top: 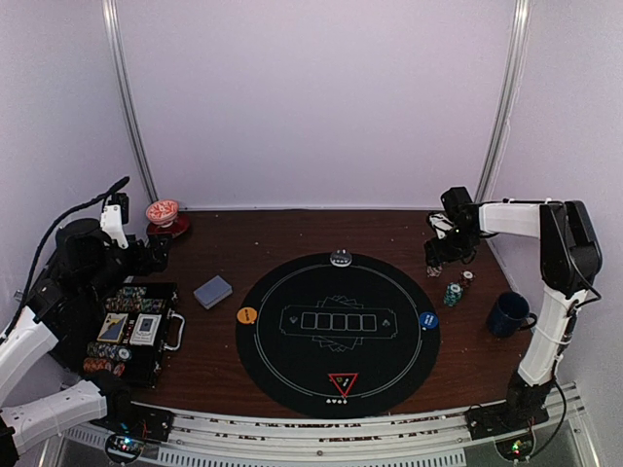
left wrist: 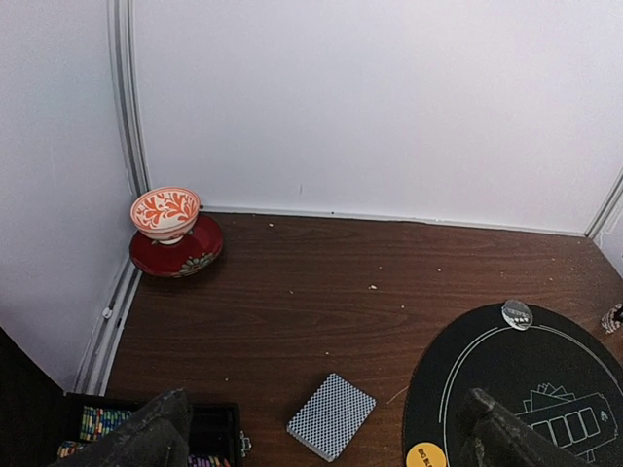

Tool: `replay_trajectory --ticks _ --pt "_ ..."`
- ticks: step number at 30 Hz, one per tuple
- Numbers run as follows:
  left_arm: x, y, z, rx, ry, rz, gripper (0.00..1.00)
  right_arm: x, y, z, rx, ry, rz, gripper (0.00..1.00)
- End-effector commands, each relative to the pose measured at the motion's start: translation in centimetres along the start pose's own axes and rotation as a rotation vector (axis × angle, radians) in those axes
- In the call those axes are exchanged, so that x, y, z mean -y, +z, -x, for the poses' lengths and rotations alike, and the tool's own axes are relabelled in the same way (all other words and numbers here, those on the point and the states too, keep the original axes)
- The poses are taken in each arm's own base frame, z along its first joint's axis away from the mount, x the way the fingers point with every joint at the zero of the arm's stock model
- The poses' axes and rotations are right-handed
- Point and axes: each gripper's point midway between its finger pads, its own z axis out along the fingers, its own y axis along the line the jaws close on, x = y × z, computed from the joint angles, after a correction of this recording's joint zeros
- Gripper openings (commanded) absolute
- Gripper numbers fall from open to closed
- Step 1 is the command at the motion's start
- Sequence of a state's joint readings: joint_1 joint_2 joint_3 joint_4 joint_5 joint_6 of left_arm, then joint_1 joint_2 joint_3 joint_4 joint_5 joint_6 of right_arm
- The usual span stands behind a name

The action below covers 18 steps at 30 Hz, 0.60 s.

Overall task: Distribute texas hold em gaming equipment
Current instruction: Pick up the pile of poker chips from the pile of poker chips.

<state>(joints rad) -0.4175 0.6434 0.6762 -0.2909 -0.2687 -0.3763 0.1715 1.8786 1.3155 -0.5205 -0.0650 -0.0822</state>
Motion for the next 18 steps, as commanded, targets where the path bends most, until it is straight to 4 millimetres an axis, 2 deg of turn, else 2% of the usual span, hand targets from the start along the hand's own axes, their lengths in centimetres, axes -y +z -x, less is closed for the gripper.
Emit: replay_trajectory --ticks 1,7,18 --pt "0.03 0.05 0.83 0.038 -0.024 -0.008 0.98 0.69 0.20 -0.03 0.007 0.005 -0.028 0.65" --pt "-0.05 0.13 0.77 0.036 -0.025 -0.005 0.98 0.66 0.50 -0.05 0.006 0.003 -0.027 0.61" --pt "-0.15 0.08 0.85 0.039 -0.027 -0.002 0.98 0.50 0.66 -0.23 -0.001 -0.001 -0.023 0.60"
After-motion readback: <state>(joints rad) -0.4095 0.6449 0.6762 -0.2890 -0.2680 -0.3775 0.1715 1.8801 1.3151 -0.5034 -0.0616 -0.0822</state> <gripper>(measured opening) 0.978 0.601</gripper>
